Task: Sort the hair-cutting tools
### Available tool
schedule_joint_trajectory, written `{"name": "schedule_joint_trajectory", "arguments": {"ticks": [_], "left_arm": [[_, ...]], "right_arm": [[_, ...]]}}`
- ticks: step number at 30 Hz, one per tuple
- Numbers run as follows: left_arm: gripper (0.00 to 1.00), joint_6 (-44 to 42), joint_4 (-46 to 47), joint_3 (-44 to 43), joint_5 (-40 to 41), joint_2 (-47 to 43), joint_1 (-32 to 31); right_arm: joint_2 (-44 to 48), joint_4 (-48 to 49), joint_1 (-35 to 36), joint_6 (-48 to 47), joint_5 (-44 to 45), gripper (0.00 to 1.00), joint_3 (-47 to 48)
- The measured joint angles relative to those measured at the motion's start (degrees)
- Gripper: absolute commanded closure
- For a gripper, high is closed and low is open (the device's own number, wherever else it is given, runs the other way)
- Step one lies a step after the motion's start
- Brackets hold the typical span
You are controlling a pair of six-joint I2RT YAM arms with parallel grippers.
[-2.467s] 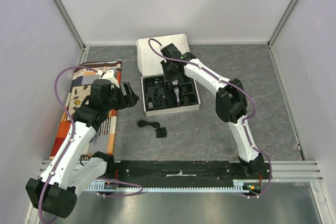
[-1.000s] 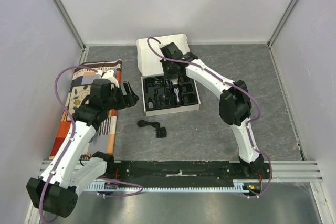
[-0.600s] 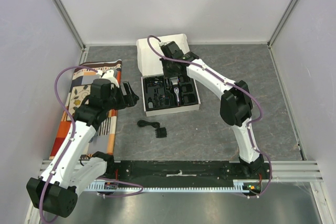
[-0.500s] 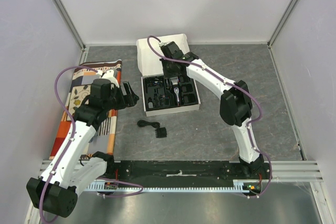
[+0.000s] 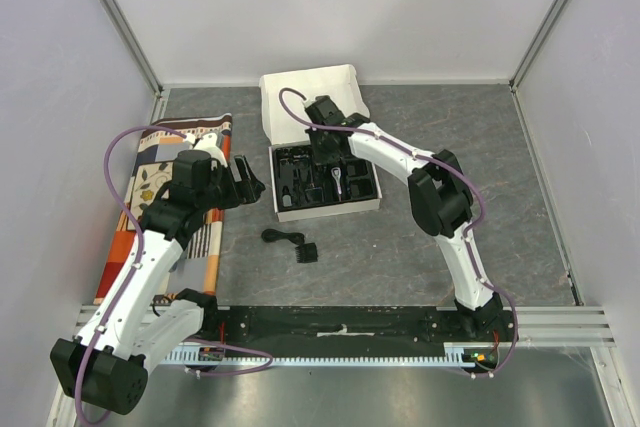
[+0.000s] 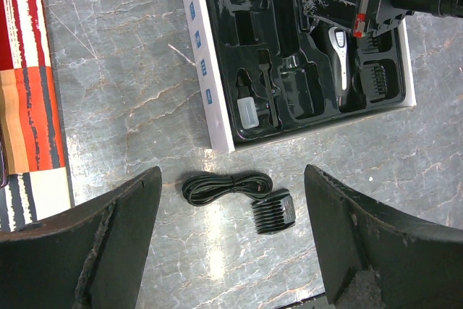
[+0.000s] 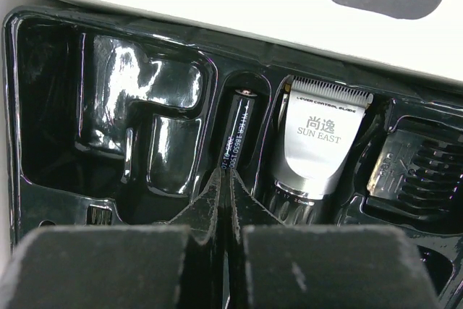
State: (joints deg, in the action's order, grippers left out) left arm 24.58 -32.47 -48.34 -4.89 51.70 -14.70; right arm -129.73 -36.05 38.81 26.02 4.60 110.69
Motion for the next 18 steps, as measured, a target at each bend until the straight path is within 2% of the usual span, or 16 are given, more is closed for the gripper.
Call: {"name": "schedule_joint_trajectory", "arguments": {"ticks": [12,18], "left_arm": [[0.14,0.0,0.0,0.0,0.0,0.0,0.1],[0.23,0.0,0.0,0.0,-0.3,0.0,0.1]], "right_arm": [[2.3,0.2,0.0,-0.7,0.5,1.0,-0.9],[11.5,1.6,0.3,-2.3,3.5,1.0,-7.1]]}}
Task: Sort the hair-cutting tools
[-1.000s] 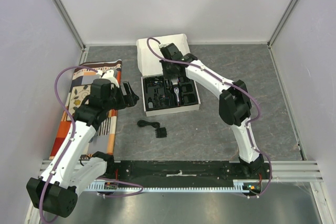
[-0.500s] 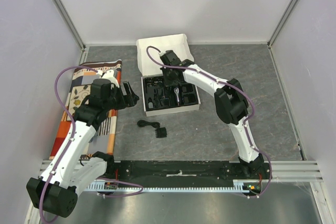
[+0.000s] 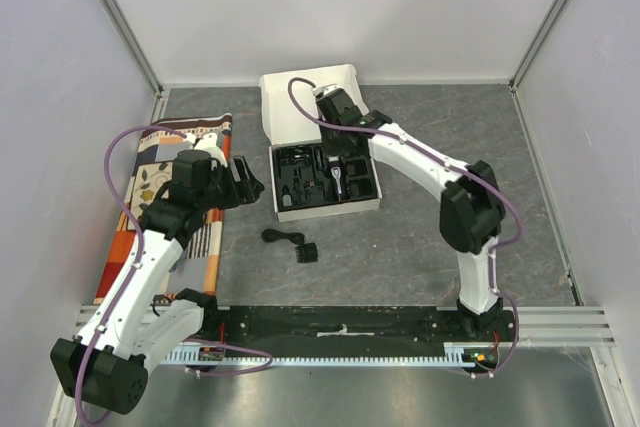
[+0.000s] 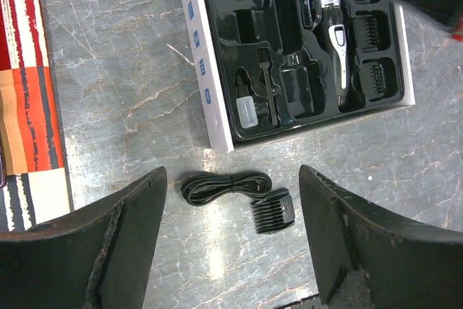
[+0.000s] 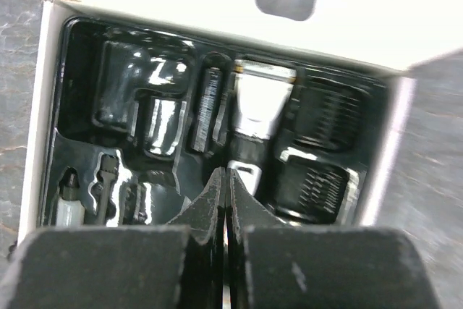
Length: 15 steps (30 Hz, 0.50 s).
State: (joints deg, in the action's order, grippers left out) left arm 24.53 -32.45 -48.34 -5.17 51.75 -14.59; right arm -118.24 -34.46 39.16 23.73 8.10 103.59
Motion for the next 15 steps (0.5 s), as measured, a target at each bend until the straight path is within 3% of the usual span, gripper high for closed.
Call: {"name": "schedule_joint_trajectory", "arguments": {"ticks": [3,7,11,15], "left_arm": [[0.28,-0.2,0.1,0.0,-0.7,0.4,0.0],[0.31,-0.9,0.2,0.0,-1.4,2.6,-0.8],[0.32,-2.2,-0.2,-0.1,0.2,5.8,-7.1],[0.32,-3.0,-1.7,-0.2,3.7,8.7,-15.6]], "right_arm": [[8.3,1.9,1.9,-1.8,8.1,0.88,-5.6],[21.8,7.6,7.3,-3.7,17.6,0.82,-18.2],[30.8,13.1,8.9,-3.8,17.2,0.81,-30.8],[31.6,14.4,7.3,-3.2,14.0,0.76,-38.1]]}}
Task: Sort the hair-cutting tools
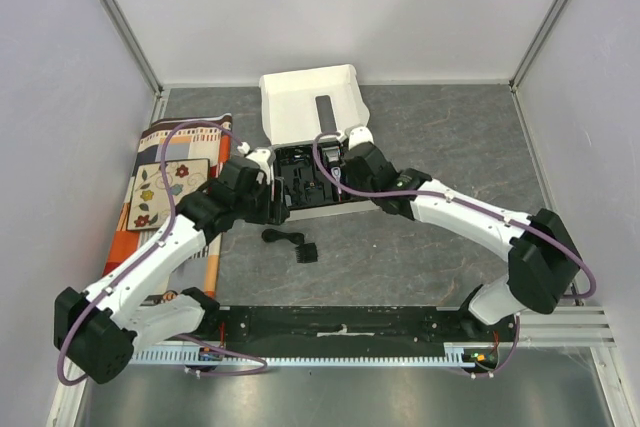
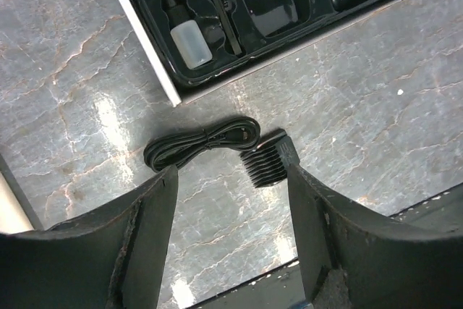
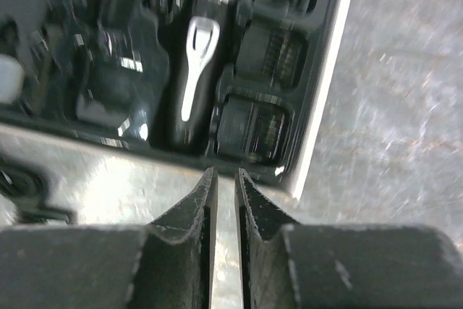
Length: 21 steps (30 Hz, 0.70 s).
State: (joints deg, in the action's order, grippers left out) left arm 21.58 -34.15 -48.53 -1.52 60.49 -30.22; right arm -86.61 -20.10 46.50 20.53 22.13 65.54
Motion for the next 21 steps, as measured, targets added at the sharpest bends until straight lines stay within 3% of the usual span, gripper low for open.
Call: {"name": "schedule_joint_trajectory", "arguments": {"ticks": [7,14,21], "left_arm": [[0.33,2.6,-3.8,0.7,7.0,0.5,-2.7],[0.41,8.3,-7.5,1.6,14.6,8.2,-2.8],[0.48,11.9,-5.7,3.2,16.1,15.0,-2.8]], "right_arm": [[6.3,0.9,0.1,1.1,-5.9,0.72,-12.6],[12.8,3.2,0.2,1.6,-8.3,0.72,-13.9],[14.5,4.0,0.1,2.0,-9.9,0.72,-15.5]]}}
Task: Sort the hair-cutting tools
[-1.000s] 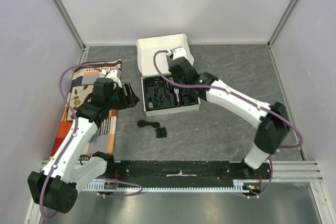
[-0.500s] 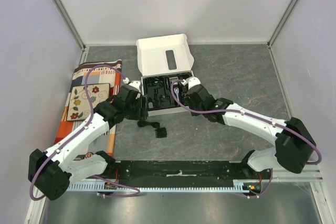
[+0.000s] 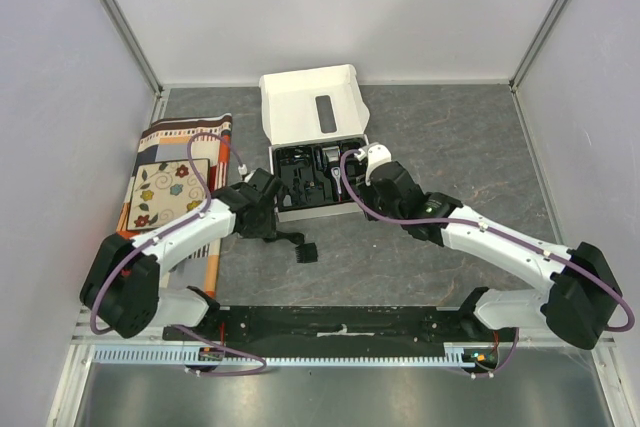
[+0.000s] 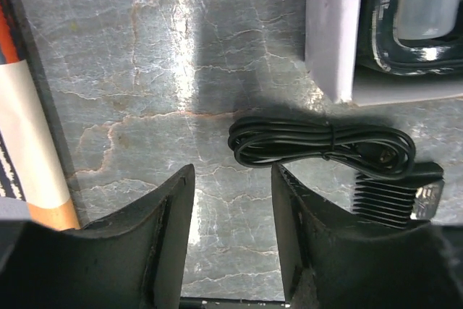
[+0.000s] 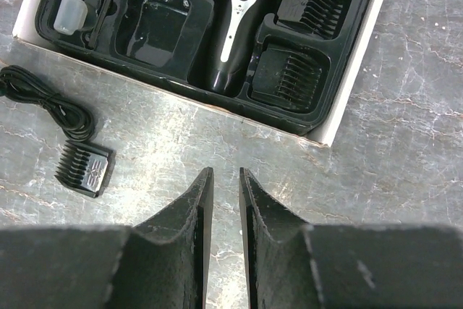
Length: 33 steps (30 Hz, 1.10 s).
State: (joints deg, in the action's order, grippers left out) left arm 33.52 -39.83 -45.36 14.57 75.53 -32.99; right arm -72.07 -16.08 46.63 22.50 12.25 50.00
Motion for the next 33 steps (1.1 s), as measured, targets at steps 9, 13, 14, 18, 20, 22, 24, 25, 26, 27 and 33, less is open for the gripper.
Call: {"name": "schedule_joint_trajectory", "arguments": {"ticks": [9,13,14,18,20,22,24,25,26,27,33], "left_arm": [[0.52,1.4,6.1,3.9,-0.1,3.8,0.0],[0.64,1.7,8.6,5.0,-0.2,3.7,-0.1],[0.66,1.6,9.0,5.1,-0.3,3.7,-0.2],[0.72,1.7,12.1,5.7,-0.7,3.9,-0.3],[0.77,1.7,13.4,5.9,-0.8,4.5,-0.2],[0.91,1.7,14.0,5.9,-0.5,4.5,-0.2],[0.98,1.8,15.0,6.1,-0.5,4.8,-0.2],[0.98,1.9,15.4,6.1,-0.5,4.8,-0.2],[0.98,1.9,15.6,6.1,-0.5,4.8,-0.2],[0.98,1.9,15.7,6.1,-0.5,4.8,-0.2],[0.98,1.9,16.1,7.0,-0.5,3.5,-0.2]], "right_arm": [[0.0,0.2,0.0,0.0,-0.6,0.73,-0.5],[0.0,0.2,0.0,0.0,-1.0,0.73,-0.5],[0.0,0.2,0.0,0.0,-1.1,0.73,-0.5],[0.0,0.2,0.0,0.0,-1.6,0.74,-1.0],[0.0,0.2,0.0,0.0,-1.9,0.75,-1.2],[0.0,0.2,0.0,0.0,-2.1,0.75,-1.3],[0.0,0.2,0.0,0.0,-2.2,0.75,-1.4],[0.0,0.2,0.0,0.0,-2.3,0.75,-1.5],[0.0,0.2,0.0,0.0,-2.3,0.75,-1.6],[0.0,0.2,0.0,0.0,-2.4,0.75,-1.6],[0.2,0.2,0.0,0.0,-2.6,0.76,-1.6]]}}
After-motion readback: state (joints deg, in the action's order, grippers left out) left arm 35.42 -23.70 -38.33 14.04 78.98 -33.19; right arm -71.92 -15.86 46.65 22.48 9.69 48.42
